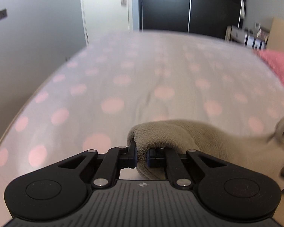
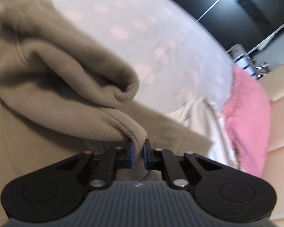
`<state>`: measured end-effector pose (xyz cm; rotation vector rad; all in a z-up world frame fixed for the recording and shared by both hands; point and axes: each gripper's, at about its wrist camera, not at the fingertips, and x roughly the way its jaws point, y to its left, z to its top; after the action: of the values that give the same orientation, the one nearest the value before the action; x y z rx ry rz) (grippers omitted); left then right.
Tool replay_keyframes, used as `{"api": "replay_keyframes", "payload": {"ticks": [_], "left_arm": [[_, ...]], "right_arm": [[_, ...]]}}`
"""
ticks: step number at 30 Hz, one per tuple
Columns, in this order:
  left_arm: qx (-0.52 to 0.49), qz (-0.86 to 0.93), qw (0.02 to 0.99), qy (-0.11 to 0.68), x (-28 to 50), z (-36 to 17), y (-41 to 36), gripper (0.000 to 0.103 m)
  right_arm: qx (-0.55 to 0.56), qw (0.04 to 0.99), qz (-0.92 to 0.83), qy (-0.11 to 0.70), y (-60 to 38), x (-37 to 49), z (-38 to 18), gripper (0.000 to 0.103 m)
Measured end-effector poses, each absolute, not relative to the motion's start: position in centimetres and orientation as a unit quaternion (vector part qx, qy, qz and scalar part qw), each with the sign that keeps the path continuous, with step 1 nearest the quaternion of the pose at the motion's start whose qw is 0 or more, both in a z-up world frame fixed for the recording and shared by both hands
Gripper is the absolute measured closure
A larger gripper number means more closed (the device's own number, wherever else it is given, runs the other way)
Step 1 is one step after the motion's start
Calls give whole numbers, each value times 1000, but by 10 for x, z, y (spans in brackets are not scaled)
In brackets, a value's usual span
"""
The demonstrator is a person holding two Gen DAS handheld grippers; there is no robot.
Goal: Fold clothes
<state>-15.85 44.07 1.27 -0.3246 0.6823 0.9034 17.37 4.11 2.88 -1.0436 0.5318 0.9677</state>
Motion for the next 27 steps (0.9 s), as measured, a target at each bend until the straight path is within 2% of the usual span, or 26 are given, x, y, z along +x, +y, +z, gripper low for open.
{"api": "replay_keyframes", "payload": {"ticks": [10, 17, 21, 24, 27], "left_arm": [[-72, 474, 852, 208, -205, 159, 430, 96], [-21, 513, 847, 141, -236, 268, 420, 97], [-15, 506, 852, 138, -214, 280, 416, 97], [-11, 498, 856, 138, -195, 286, 413, 97], [-13, 470, 867, 168, -151, 261, 408, 97]], "right_arm": [[-406, 790, 446, 113, -1, 63, 173, 94], [-304, 816, 491, 15, -35, -14, 271, 94], [-262, 830, 491, 37, -47, -19, 295, 93], [-259, 844, 462, 87, -55, -11, 277, 93], [-260, 853, 428, 147, -69, 12, 240, 94]]}}
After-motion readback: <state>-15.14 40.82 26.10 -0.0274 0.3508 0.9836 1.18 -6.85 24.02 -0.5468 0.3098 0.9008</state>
